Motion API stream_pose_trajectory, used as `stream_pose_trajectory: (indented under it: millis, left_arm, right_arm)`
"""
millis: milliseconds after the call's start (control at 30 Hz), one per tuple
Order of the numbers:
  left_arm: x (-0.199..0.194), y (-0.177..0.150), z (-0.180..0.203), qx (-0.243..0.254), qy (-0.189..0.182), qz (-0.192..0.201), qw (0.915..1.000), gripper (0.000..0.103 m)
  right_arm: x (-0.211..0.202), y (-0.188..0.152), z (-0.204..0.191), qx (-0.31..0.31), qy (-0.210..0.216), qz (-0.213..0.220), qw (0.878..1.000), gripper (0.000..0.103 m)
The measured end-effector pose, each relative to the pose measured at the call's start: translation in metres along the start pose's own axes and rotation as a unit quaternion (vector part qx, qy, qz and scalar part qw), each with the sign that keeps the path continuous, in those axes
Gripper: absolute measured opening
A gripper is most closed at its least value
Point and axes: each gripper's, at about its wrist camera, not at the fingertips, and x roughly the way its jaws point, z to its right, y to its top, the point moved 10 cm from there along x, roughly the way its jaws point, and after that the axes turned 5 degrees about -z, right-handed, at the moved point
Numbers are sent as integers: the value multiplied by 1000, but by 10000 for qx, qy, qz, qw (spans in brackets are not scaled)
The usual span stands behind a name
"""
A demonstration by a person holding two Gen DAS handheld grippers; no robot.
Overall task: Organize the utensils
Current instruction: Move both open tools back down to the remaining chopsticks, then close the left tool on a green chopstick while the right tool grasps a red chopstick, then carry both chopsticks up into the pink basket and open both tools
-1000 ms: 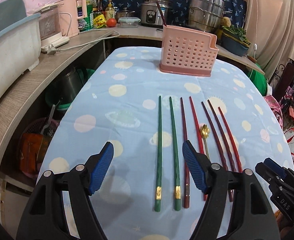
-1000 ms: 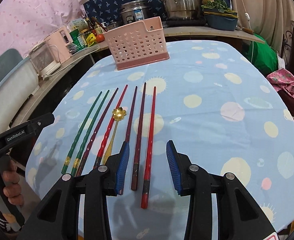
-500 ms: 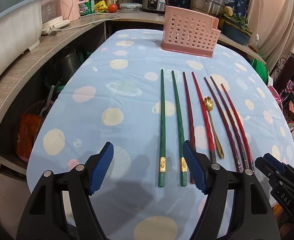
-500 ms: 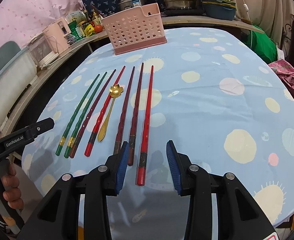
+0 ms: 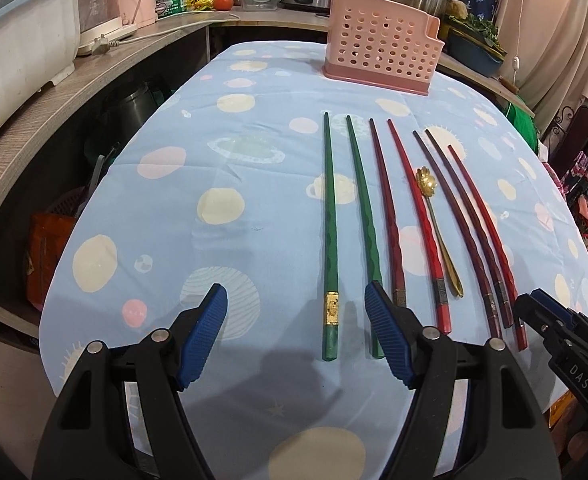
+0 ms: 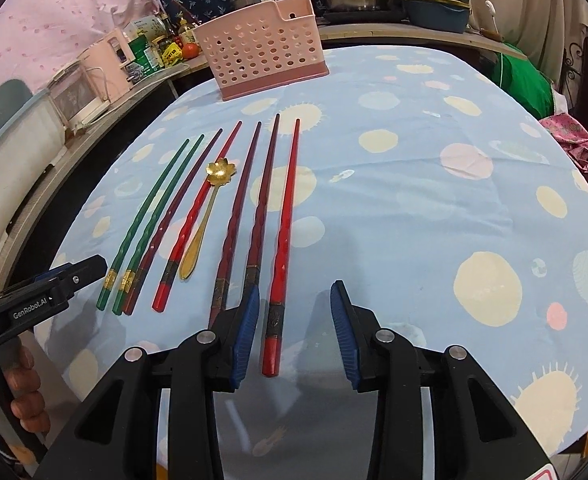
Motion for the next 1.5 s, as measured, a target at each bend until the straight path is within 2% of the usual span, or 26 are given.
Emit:
stream_pose_trajectory:
  millis: [267,467,567,633,800,1133,1500]
  left_arm:
    - [9,-5,-2,38,88,-31,9999,66]
    - [10,-8,-2,98,131,-8,9999,54]
    - [10,-8,0,153,120,13,9998,43]
    - [9,-9,2,174,82,17,9998,31]
    - [8,-11,6,200,-34,-15,9998,9]
    - [2,-12,11,171,-171,-42,9997,7]
    - [-38,17,8,22,-351,345,9988,7]
  right_arm:
    - [2,-1,0,-187,-201,69,9996,25]
    - [1,-4,1,-274,-295,122,9991,20]
    - [1,-4,2,-274,-306,127,9991,17]
    - [1,-5,2,-278,-300,122,9991,14]
    - [0,-6,1,-282,-274,113,9992,8]
    - [-7,-7,-1,-296,-214,177,9992,7]
    - [-53,29,-3,-185,-76,772,9968,7]
